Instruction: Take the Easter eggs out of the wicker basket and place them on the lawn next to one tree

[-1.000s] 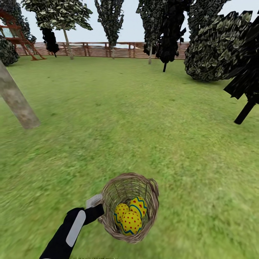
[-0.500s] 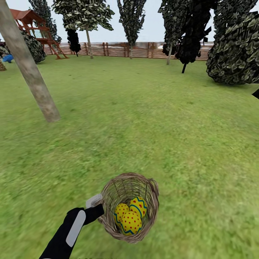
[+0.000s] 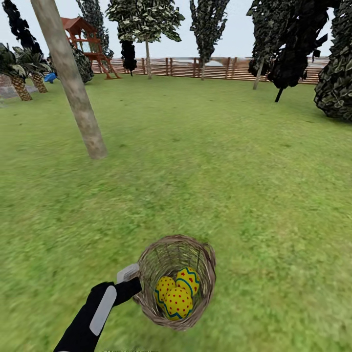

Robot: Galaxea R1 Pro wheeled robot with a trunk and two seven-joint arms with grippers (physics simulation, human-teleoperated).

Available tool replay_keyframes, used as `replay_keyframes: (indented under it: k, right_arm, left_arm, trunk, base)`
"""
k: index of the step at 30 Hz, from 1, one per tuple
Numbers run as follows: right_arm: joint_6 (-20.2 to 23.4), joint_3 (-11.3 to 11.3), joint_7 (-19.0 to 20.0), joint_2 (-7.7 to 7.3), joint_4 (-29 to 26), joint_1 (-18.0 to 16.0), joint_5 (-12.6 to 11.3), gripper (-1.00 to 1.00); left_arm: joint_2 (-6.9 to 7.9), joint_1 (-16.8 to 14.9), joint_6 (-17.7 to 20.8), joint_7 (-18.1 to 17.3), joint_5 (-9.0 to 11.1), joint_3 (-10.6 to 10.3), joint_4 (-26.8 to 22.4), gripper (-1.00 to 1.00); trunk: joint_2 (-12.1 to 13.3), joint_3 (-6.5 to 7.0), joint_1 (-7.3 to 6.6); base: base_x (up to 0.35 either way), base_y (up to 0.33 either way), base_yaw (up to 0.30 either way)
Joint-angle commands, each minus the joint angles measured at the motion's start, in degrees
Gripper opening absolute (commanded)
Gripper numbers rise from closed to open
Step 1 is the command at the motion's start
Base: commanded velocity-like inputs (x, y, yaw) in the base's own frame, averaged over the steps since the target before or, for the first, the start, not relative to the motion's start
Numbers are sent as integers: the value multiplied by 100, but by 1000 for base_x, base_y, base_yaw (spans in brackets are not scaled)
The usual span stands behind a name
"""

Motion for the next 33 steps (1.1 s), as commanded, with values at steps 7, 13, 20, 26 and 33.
replay_keyframes:
  k: [7,13,20,26,33]
  right_arm:
    - [-38,-48,7,-5,22,-8,48,100]
    - [-38,-48,8,-5,24,-8,49,100]
    - [-40,-48,8,-5,26,-8,49,100]
    - [-45,-48,11,-5,24,-8,49,100]
    - [-44,-48,15,-5,29,-8,55,100]
  left_arm:
    - [-6,-3,18,42,123,12,-8,-100]
    - [-6,-3,18,42,123,12,-8,-100]
    - [-6,-3,18,42,123,12,-7,-100]
    - [-6,-3,18,42,123,12,-7,-100]
    - [-6,-4,18,42,123,12,-8,-100]
  trunk:
    - [-2,-4,-1]
    - [-2,-4,-1]
    - [-2,-4,-1]
    - [-2,-4,-1]
    - [-2,-4,-1]
  base:
    - [0,0,291]
    - [0,0,291]
    - [0,0,291]
    - [0,0,291]
    - [0,0,291]
